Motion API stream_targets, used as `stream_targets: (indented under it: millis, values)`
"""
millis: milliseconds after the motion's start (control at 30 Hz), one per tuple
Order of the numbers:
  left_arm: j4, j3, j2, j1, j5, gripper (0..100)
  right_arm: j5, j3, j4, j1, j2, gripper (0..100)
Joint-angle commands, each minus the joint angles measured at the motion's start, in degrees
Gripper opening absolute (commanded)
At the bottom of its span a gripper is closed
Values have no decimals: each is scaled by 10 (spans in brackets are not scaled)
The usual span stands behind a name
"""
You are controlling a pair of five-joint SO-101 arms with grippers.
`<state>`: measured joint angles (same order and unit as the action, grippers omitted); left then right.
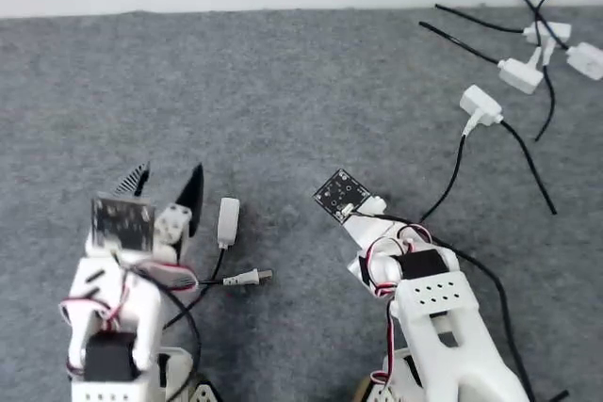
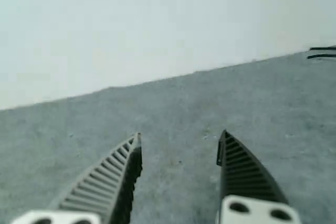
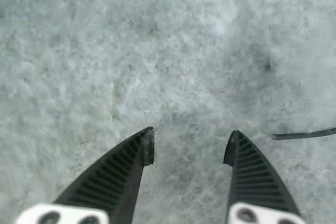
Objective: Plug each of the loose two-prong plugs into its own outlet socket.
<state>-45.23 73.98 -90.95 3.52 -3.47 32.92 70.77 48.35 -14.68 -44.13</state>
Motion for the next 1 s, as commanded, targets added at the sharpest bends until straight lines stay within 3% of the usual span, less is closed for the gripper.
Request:
stream_targets:
  millis: [0,200,400,967]
  values:
    - [-3,-136,247,7,-2,235,-4,-3,-12,0,-15,218]
    - [22,-246,544,-27,-4,235,-4,-3,-13,0,-12,218]
    - [67,-288,723,-29,-15,235,-4,-2,-13,0,-13,218]
    - [3,-296,805,-105,-11,235,-4,-2,-13,0,-9,218]
